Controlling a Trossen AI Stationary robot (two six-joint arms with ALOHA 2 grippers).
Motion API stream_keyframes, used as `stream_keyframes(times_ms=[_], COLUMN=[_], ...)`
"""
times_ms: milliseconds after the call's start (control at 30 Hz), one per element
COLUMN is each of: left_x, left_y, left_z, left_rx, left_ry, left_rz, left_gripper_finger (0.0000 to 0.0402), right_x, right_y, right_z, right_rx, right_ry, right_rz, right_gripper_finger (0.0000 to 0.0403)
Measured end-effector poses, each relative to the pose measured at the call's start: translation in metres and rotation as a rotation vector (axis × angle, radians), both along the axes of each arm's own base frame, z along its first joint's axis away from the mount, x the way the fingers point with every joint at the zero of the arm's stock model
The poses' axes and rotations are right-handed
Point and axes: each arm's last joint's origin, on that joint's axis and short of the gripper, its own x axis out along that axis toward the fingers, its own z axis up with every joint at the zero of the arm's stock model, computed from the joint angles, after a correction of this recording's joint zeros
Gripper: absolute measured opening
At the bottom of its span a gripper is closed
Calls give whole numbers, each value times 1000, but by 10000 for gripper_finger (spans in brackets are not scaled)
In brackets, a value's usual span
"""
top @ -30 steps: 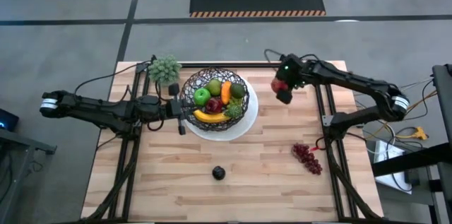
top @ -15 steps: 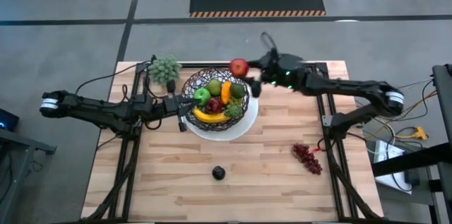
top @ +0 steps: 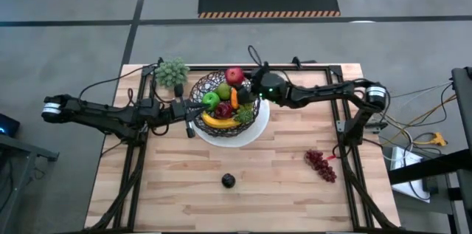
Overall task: Build produce basket
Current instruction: Put the pomegranate into the wire basket
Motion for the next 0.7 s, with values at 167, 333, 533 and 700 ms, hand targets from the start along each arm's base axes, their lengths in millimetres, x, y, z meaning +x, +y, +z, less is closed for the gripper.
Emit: stream_keyframes(times_ms=[167,333,533,700], left_x=[0,-1,-1,-1], left_y=[0,0,0,0], left_z=[-1,0,0,-1], left_rx=[0,0,-1,-1], left_ry=[11,9,9,16], left_rz=[0,-1,-2,-2], left_gripper_finger=[2,2,2,2], right_x=[12,21,26,26], right_y=[-3,-6,-8,-8], right_z=[-10,-19,-26,-28], right_rx=[46,89,107,112], right_ry=[63,156,175,185], right_rz=[-5,-13,-56,-57], right_gripper_finger=[325,325,325,325])
